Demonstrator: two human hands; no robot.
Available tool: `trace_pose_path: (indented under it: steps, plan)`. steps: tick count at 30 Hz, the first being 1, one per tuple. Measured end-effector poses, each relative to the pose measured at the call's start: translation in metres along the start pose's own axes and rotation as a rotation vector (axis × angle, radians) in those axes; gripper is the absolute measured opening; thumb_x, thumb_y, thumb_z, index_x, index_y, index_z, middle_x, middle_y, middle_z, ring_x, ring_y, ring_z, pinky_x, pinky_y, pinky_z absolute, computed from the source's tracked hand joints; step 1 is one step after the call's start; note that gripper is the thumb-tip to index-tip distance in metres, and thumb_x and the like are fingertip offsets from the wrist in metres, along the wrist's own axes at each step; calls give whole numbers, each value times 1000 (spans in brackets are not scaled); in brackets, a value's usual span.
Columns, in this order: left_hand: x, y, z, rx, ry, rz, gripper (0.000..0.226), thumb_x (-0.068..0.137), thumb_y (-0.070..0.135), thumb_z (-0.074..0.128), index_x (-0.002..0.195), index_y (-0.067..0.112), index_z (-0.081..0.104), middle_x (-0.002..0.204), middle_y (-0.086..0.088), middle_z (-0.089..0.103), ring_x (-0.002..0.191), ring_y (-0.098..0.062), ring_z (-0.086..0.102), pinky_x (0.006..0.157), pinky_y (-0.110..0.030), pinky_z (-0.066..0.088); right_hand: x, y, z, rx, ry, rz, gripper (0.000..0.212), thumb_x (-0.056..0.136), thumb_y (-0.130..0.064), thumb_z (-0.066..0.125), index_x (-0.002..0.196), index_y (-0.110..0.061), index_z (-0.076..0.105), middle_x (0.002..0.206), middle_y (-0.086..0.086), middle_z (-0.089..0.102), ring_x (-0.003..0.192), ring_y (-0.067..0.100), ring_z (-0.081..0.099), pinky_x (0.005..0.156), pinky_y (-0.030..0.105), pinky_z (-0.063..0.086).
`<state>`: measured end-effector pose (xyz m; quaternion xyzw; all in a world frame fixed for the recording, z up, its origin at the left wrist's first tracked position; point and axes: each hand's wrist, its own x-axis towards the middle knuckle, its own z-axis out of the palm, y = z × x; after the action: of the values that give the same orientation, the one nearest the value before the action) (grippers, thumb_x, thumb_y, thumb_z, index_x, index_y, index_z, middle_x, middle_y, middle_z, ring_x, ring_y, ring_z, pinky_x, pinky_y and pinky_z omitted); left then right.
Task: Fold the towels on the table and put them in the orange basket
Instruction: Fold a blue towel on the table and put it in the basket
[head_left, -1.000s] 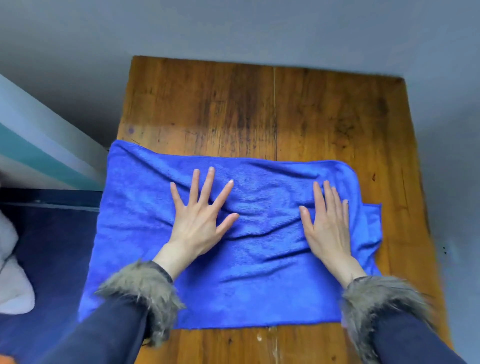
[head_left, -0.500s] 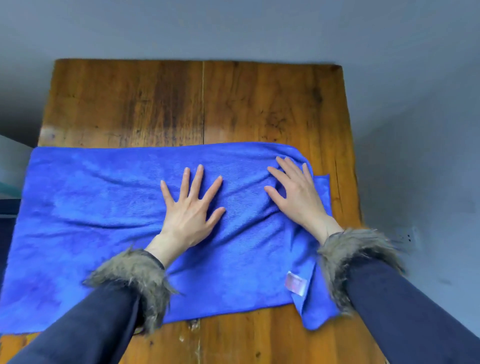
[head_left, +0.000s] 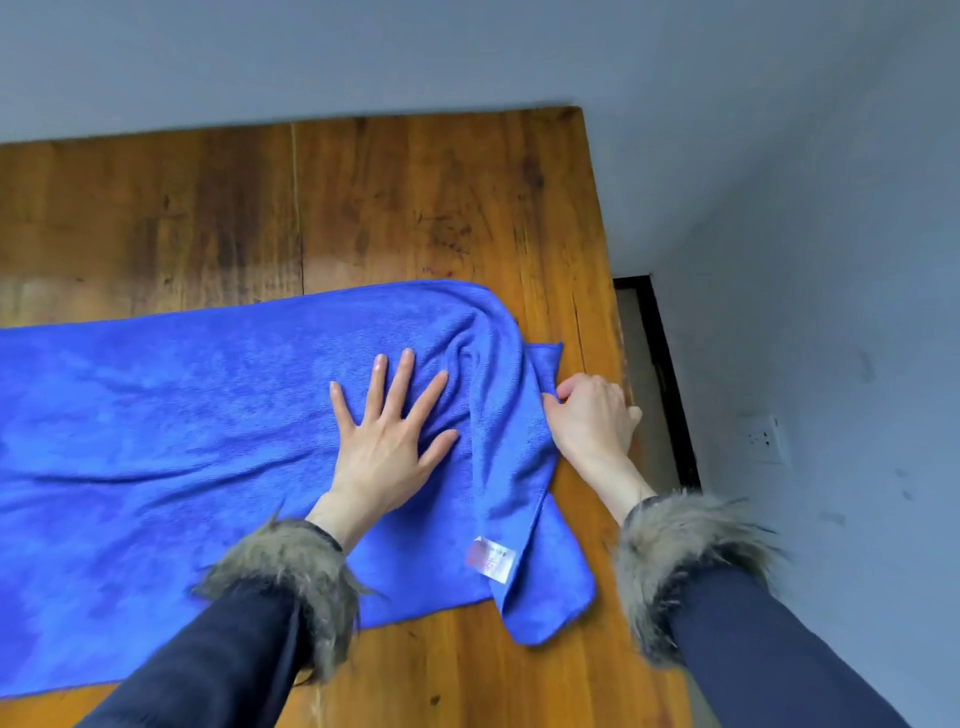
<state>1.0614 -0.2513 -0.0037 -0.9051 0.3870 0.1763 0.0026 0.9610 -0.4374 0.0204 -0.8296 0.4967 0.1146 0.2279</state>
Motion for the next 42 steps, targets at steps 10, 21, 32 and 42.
trace_pose_path:
  steps: [10,21,32,42]
  plan:
    - [2,7,-8,21,-23,-10,71,89,62,34,148,37,6,158,-2,-12,144,-28,-15,105,-68,-2,71,21,-57,367,214,55,21,93,-30,50,102,-11,54,101,11,64,99,33,56,67,30,29]
    - [-14,57,0,57,23,173,79,81,68,44,147,31,24,157,-10,13,144,-37,8,102,-74,7,38,75,-38,475,-7,128,27,89,-39,56,70,-20,49,60,-12,45,61,12,43,50,18,31]
    - [-10,86,9,87,-36,223,94,70,79,44,148,34,15,159,-3,0,145,-35,-3,102,-73,-2,2,117,-47,576,-312,122,19,87,-29,61,93,-11,59,94,19,67,76,12,59,81,37,47]
    - [2,112,10,92,-108,273,94,67,85,31,145,45,-4,158,5,-14,142,-33,-18,98,-75,-8,-16,146,-48,594,-207,186,13,89,-17,57,89,-4,62,92,20,68,79,27,59,75,34,46]
